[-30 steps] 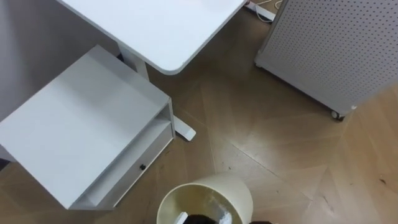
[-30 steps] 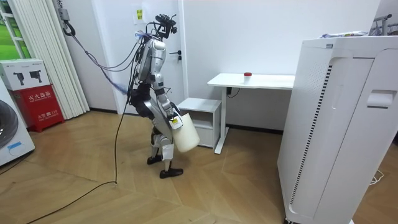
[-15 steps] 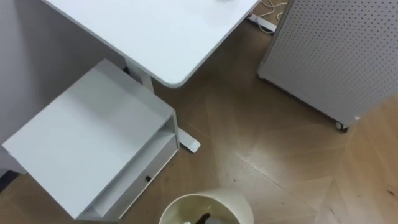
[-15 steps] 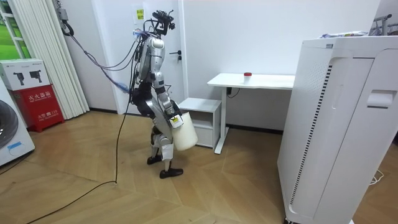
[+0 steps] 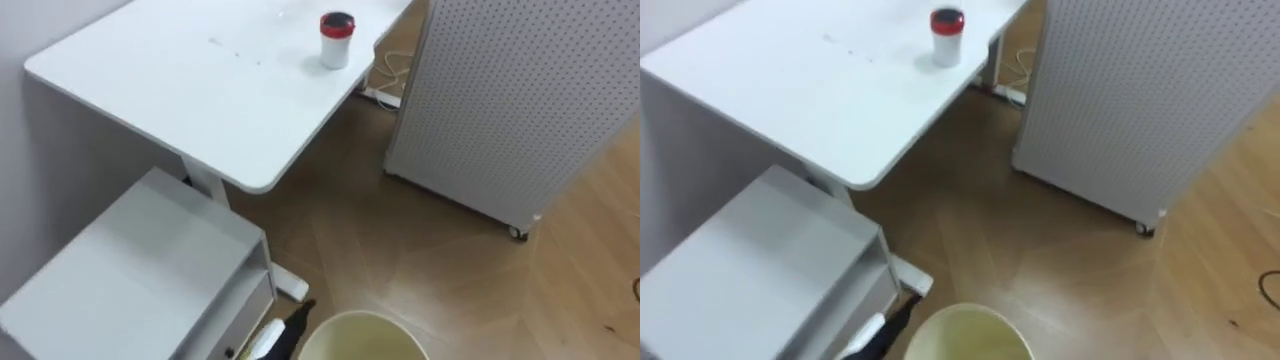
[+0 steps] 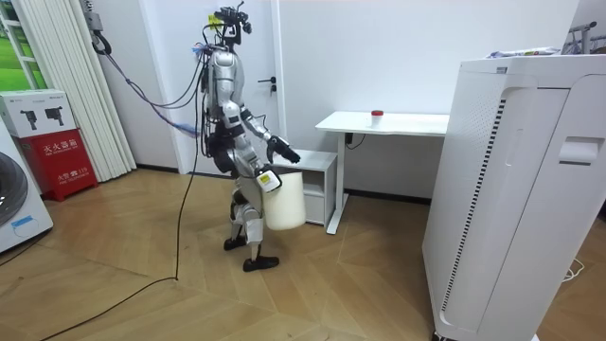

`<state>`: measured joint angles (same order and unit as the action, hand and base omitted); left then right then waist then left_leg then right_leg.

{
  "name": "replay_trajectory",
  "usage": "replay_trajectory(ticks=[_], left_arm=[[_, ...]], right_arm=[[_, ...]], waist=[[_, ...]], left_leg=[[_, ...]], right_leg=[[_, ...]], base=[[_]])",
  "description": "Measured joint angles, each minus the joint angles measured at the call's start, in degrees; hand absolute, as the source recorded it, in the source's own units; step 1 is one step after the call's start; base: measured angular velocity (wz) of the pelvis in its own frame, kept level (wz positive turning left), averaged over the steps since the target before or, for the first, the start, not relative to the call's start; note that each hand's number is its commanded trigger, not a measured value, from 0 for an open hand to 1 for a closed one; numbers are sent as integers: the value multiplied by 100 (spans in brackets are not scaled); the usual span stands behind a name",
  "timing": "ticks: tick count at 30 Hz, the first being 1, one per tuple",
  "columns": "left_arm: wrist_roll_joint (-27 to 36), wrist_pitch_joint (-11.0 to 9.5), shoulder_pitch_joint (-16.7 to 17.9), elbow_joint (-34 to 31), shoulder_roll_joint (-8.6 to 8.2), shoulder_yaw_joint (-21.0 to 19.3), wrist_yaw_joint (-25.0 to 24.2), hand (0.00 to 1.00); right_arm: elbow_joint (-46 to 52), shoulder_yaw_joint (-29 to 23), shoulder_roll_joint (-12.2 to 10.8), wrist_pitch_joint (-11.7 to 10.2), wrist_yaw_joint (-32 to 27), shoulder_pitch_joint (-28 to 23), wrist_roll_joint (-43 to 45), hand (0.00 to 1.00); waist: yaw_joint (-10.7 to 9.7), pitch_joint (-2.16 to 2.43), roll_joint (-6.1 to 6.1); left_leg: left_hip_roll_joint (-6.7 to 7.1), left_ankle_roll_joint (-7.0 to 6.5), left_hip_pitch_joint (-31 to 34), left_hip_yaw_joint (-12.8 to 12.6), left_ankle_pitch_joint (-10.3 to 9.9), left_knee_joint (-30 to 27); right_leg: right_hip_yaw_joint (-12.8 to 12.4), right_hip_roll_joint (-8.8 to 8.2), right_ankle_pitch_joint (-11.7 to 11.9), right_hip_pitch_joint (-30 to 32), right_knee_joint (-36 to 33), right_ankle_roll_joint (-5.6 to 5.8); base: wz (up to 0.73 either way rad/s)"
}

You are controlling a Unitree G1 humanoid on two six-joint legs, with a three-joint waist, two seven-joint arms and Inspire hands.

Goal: Pick garbage

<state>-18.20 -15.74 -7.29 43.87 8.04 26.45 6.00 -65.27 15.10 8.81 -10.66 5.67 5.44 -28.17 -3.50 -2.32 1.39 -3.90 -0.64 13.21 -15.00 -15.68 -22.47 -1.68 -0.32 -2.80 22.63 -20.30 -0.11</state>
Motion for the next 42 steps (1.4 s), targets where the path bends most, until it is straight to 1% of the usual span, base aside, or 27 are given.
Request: replay_trajectory(ticks=[2,3,4,5,6,8,9,10,11,13,14,16,18,23,24,25,26,27,28,30,31,33,34,35,37,40,42], left_arm=[[-29,-21,265,-402,95,-115,-8,0],[-83,-23,331,-518,128,-137,-10,0],[-184,-25,487,-789,202,-206,-10,0],[-262,-62,614,-1014,232,-342,-10,0],[-284,-74,650,-1096,232,-418,-9,0],[-281,-86,790,-1488,233,-754,70,0],[-275,-87,817,-1577,226,-806,124,0],[-255,-100,882,-1733,231,-898,247,0],[-240,-106,945,-1882,206,-1001,334,0],[-239,-119,963,-2113,205,-1062,492,0],[-236,-189,966,-2249,208,-1088,602,0],[-171,-328,970,-2412,219,-1106,744,0],[-137,-375,986,-2545,205,-1162,898,0],[326,-429,1118,-2879,223,-1302,1290,0],[381,-434,1118,-2879,226,-1302,1315,0],[469,-434,1129,-2880,226,-1330,1344,0],[534,-433,1133,-2880,226,-1392,1346,0],[557,-433,1133,-2880,220,-1443,1346,0],[646,-433,1133,-2881,206,-1563,1346,0],[692,-435,1140,-2886,190,-1732,1369,0],[786,-436,1172,-2886,197,-1810,1391,0],[1010,-437,1248,-2887,195,-1905,1410,0],[1143,-440,1296,-2887,192,-1965,1441,0],[1268,-448,1344,-2887,192,-1994,1497,0],[1370,-466,1398,-2887,191,-2011,1575,0],[1410,-466,1420,-2887,190,-1992,1642,0],[1416,-466,1421,-2888,190,-1988,1689,0]], right_arm=[[295,-144,16,7,10,-211,136,100],[352,-141,26,0,20,-245,141,100],[384,-138,40,-3,51,-262,153,100],[397,-139,59,-5,91,-277,160,100],[397,-149,63,-5,105,-295,171,100],[409,-208,63,-1,209,-364,174,100],[409,-212,62,1,209,-367,163,100],[413,-237,56,2,202,-376,133,100],[416,-281,55,2,202,-399,136,100],[411,-308,62,-1,199,-470,146,100],[412,-324,60,-1,196,-511,150,100],[412,-367,60,-4,191,-561,149,100],[427,-428,52,-4,178,-590,149,100],[561,-510,47,-14,129,-585,144,100],[561,-509,46,-25,129,-585,145,100],[562,-508,39,-36,125,-589,147,100],[562,-508,39,-37,122,-592,151,100],[565,-508,39,-37,122,-591,151,100],[571,-507,40,-40,131,-593,177,100],[571,-512,47,-43,129,-590,182,100],[571,-511,46,-43,129,-593,187,100],[571,-509,50,-43,131,-593,257,100],[571,-508,49,-42,148,-594,348,100],[574,-507,48,-42,156,-594,376,100],[574,-507,48,-38,153,-597,386,100],[620,-510,75,-31,144,-623,398,100],[775,-511,107,-31,140,-702,399,100]], waist=[[27,29,-9],[41,38,-7],[79,64,-5],[72,76,-23],[70,82,-23],[74,120,9],[92,127,18],[100,145,26],[72,180,18],[58,208,14],[49,229,8],[46,237,0],[59,241,-1],[89,232,0],[92,224,-2],[123,203,-7],[234,186,6],[263,174,15],[267,162,26],[295,155,30],[339,151,26],[459,146,21],[534,147,21],[552,149,18],[559,153,12],[535,167,-2],[535,177,-17]], left_leg=[[11,-4,-257,-90,-20,95],[9,-1,-319,-139,-38,108],[6,-3,-435,-232,-73,120],[7,-15,-540,-292,-119,121],[7,-18,-598,-337,-137,132],[28,-47,-858,-522,-176,269],[32,-54,-929,-572,-184,329],[3,-59,-1112,-687,-193,426],[-18,-67,-1262,-748,-210,495],[-33,-64,-1447,-771,-207,587],[-31,-59,-1530,-752,-203,635],[-5,-51,-1644,-696,-187,726],[51,-51,-1733,-691,-164,806],[13,-48,-1825,-696,-150,901],[3,-47,-1856,-698,-149,902],[-28,-42,-1925,-752,-150,884],[-43,-29,-1989,-828,-156,862],[-54,-21,-1994,-820,-161,826],[-74,-17,-1994,-772,-164,738],[-58,-15,-2007,-733,-164,689],[-54,-9,-2028,-614,-161,692],[-14,4,-2069,-198,-153,701],[27,3,-2082,211,-153,717],[66,4,-2093,604,-153,716],[89,4,-2094,900,-153,721],[102,7,-2086,1031,-152,789],[108,12,-2092,1037,-148,867]], right_leg=[[-79,38,-9,-159,59,14],[-66,46,-9,-181,41,14],[-24,53,-7,-208,15,9],[37,49,-8,-264,9,4],[38,51,-8,-298,7,4],[51,49,9,-443,59,14],[74,45,16,-493,72,16],[256,4,23,-606,82,2],[543,-66,40,-727,135,-28],[766,-105,72,-934,280,-51],[835,-110,80,-1032,345,-50],[858,-104,83,-1129,380,-45],[922,-110,76,-1161,375,-37],[1165,-116,54,-1187,372,-66],[1192,-116,49,-1207,375,-70],[1235,-94,39,-1256,376,-84],[1306,-64,4,-1299,377,-139],[1333,-60,-8,-1326,387,-158],[1337,-46,-17,-1369,420,-174],[1303,1,-27,-1363,449,-207],[1236,49,-18,-1350,466,-236],[1024,150,-25,-1336,468,-280],[864,231,-36,-1341,477,-301],[737,270,-28,-1345,461,-320],[669,328,-20,-1334,461,-329],[659,352,3,-1274,447,-345],[671,351,13,-1222,411,-346]], base=[[-28],[-53],[-59],[-56],[-44],[-44],[-48],[-41],[-32],[-6],[0],[3],[-5],[-4],[0],[-22],[-31],[-30],[-15],[-17],[-44],[-57],[-57],[-50],[-24],[-9],[0]])
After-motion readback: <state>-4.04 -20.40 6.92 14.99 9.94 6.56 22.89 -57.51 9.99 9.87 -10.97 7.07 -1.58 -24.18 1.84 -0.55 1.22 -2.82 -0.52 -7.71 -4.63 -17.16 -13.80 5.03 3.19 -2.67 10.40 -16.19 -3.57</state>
